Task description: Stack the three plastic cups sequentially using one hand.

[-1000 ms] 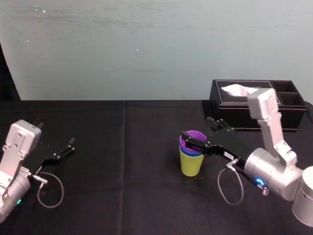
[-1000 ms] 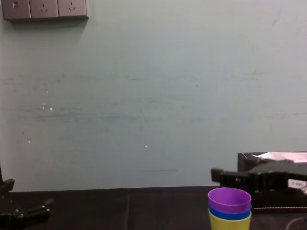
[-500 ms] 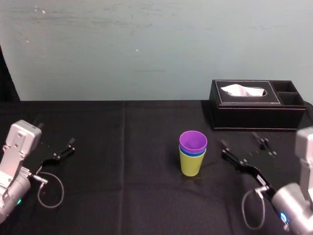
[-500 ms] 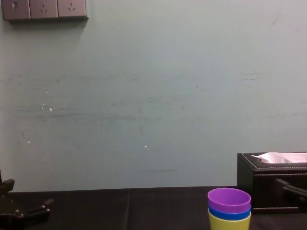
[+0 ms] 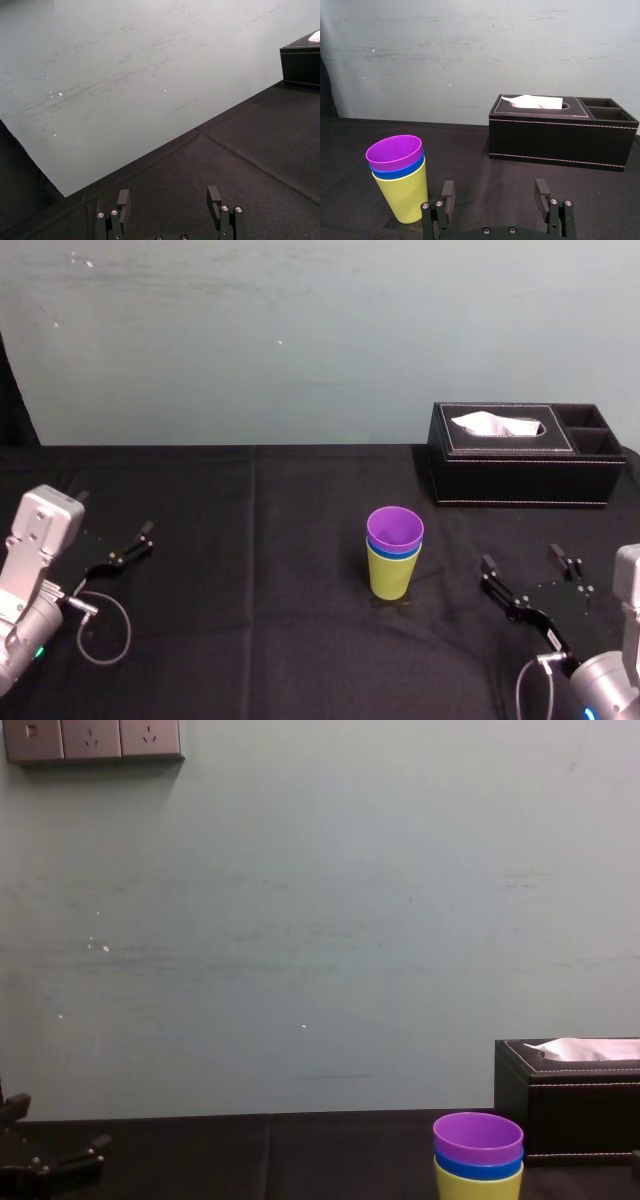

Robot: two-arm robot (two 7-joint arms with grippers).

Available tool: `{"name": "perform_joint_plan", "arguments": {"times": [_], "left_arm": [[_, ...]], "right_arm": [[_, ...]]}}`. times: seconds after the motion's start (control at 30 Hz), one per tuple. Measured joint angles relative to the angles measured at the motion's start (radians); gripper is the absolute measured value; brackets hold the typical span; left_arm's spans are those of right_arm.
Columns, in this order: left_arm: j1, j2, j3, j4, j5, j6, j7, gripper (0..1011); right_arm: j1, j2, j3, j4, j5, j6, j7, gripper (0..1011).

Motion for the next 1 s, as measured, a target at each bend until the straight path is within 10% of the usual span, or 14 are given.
{"name": "perform_joint_plan", "arguments": {"times": [1.0], "left_arm": [[0.0,0.0,0.0,0.0,0.0,0.0,0.0,1000]], "right_arm": [[0.003,0.003,-0.003,-0.001,0.007,0.0,0.001,1004]]}}
